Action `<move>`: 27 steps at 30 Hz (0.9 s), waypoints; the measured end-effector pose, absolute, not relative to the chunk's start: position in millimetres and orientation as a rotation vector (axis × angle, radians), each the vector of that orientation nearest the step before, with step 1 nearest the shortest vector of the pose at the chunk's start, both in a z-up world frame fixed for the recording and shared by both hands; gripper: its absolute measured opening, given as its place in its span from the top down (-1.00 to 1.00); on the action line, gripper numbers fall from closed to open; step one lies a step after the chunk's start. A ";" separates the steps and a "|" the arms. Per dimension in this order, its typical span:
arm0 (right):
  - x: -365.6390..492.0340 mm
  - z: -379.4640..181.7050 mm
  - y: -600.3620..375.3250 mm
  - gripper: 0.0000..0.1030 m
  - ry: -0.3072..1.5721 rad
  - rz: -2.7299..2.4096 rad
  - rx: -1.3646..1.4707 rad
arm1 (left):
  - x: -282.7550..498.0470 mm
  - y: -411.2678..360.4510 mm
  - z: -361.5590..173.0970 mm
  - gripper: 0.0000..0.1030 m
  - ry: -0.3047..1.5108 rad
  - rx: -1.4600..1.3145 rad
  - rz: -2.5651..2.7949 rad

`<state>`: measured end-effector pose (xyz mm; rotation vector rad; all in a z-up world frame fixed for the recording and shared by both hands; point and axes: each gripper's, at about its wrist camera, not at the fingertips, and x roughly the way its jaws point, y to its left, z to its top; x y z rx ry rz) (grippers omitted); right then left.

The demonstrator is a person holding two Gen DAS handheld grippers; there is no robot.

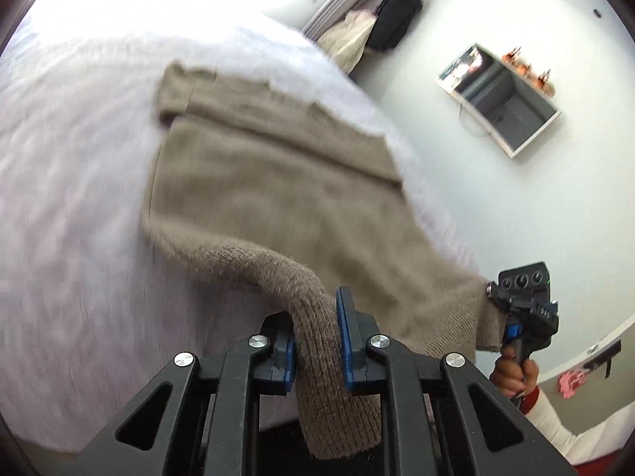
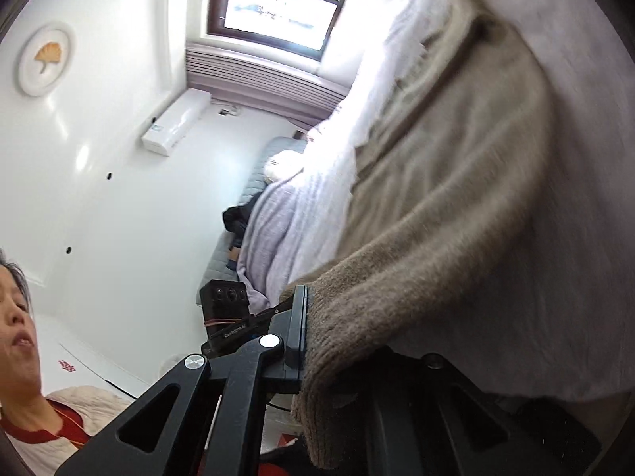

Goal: Fold small clothes

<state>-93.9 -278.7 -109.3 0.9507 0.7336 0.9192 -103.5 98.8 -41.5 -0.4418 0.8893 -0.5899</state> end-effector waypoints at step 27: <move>249.0 -93.3 -310.3 0.87 0.815 0.628 0.933 | 227.3 99.0 -56.0 0.64 0.910 -0.388 -0.354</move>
